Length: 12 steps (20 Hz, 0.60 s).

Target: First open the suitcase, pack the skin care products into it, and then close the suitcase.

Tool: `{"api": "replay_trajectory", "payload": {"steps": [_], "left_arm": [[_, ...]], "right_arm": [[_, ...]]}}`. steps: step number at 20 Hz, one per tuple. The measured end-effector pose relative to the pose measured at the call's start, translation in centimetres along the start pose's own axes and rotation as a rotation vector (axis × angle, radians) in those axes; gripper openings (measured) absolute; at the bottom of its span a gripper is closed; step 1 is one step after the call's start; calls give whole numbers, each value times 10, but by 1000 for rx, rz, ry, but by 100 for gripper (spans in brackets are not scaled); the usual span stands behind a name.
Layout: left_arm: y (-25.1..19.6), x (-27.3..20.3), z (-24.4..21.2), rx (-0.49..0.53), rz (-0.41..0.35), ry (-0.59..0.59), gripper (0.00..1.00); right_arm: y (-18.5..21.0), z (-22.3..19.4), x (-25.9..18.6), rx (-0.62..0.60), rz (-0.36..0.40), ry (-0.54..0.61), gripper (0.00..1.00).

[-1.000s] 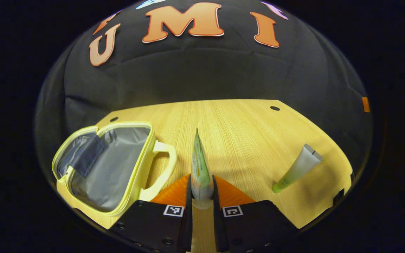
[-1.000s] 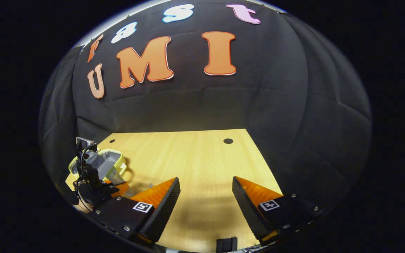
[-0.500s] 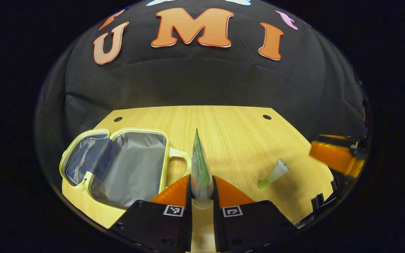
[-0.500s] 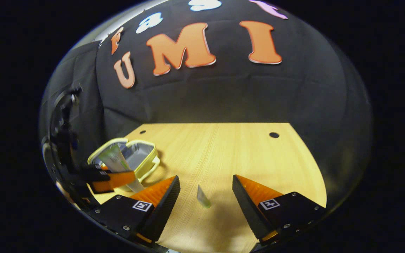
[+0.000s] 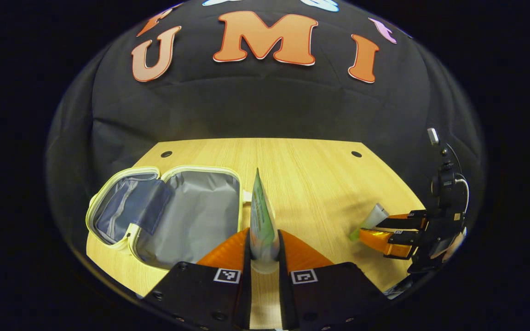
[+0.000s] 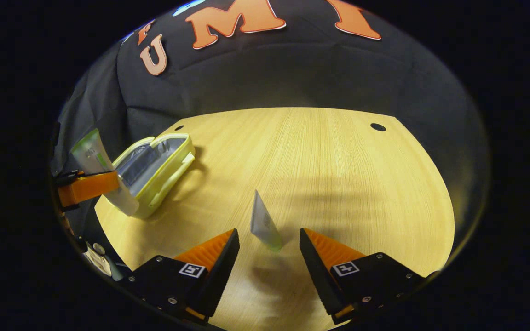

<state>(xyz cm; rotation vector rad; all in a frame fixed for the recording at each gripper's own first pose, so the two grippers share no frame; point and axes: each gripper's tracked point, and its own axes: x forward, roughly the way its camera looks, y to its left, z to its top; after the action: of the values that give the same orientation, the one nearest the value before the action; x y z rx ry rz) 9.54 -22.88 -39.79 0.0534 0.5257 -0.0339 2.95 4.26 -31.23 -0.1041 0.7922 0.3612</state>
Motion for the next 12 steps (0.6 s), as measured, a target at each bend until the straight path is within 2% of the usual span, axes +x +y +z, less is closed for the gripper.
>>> {"api": "replay_trajectory", "payload": {"steps": [1, 2, 3, 4, 5, 8, 11, 12], "left_arm": [[2, 1, -2, 5, -1, 6, 25], [2, 2, -5, 6, -6, 9, 24], [3, 3, -6, 5, -12, 12, 25], [5, 4, -7, 5, -15, 16, 25], [6, 5, -8, 6, -17, 20, 25], [11, 3, -9, 24, -38, 35, 25], [21, -7, 0, 58, -67, 56, 25], [25, -11, 5, 59, -78, 65, 25]], "right_arm": [[-1, -1, 3, -11, -4, 8, 84], [-2, -4, 5, -16, -9, 18, 72], [-2, -6, 9, -15, -10, 29, 71], [-1, -8, 10, -18, -13, 39, 60], [-2, -7, 11, -23, -21, 40, 56], [0, -8, 7, -6, -29, 54, 31], [7, 2, -7, -6, -44, 62, 29], [12, 10, -14, -7, -46, 58, 24]]}}
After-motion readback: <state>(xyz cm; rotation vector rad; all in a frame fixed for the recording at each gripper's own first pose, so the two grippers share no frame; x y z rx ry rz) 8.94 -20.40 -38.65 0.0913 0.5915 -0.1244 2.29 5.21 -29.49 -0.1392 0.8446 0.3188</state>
